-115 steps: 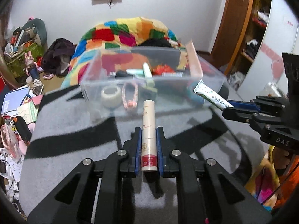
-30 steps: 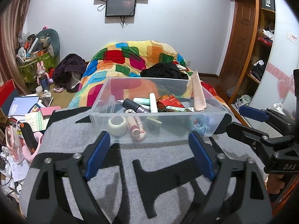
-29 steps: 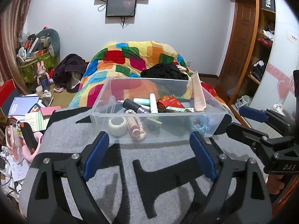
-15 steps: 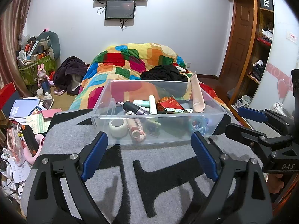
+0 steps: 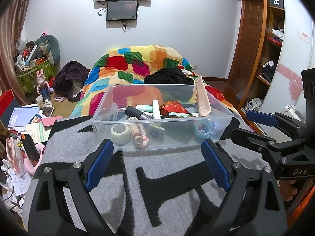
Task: Organize objects
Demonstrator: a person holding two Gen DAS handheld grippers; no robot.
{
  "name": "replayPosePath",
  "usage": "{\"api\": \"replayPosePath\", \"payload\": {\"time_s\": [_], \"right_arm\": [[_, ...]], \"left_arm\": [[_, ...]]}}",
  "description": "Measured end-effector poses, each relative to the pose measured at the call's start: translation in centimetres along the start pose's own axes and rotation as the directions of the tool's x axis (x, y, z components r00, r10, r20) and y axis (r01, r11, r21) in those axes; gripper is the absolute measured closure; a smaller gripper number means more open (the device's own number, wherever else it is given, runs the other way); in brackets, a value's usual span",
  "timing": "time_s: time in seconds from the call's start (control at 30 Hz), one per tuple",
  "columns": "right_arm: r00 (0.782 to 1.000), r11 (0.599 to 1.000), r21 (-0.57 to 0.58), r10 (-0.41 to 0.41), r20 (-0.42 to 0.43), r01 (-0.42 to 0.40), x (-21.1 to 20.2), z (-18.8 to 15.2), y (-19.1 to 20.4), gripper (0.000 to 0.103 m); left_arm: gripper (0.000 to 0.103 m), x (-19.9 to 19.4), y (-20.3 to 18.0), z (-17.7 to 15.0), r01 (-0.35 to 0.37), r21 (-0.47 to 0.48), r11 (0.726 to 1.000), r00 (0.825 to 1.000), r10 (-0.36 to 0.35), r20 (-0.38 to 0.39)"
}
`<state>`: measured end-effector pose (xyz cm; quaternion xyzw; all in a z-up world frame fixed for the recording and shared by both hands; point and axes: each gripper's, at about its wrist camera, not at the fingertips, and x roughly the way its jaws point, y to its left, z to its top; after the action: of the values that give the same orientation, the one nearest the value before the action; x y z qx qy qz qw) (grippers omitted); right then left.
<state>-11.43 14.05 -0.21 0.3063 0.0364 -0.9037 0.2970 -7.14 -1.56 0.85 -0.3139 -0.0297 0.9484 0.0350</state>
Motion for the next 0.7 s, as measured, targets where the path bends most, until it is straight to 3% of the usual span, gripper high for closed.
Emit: {"api": "replayPosePath", "payload": {"time_s": [0.7], "right_arm": [[1.000, 1.000, 0.005, 0.009, -0.010, -0.009, 0.11, -0.20, 0.22, 0.020]], "left_arm": [[0.011, -0.38, 0.09, 0.13, 0.011, -0.018, 1.000, 1.000, -0.011, 0.003]]}}
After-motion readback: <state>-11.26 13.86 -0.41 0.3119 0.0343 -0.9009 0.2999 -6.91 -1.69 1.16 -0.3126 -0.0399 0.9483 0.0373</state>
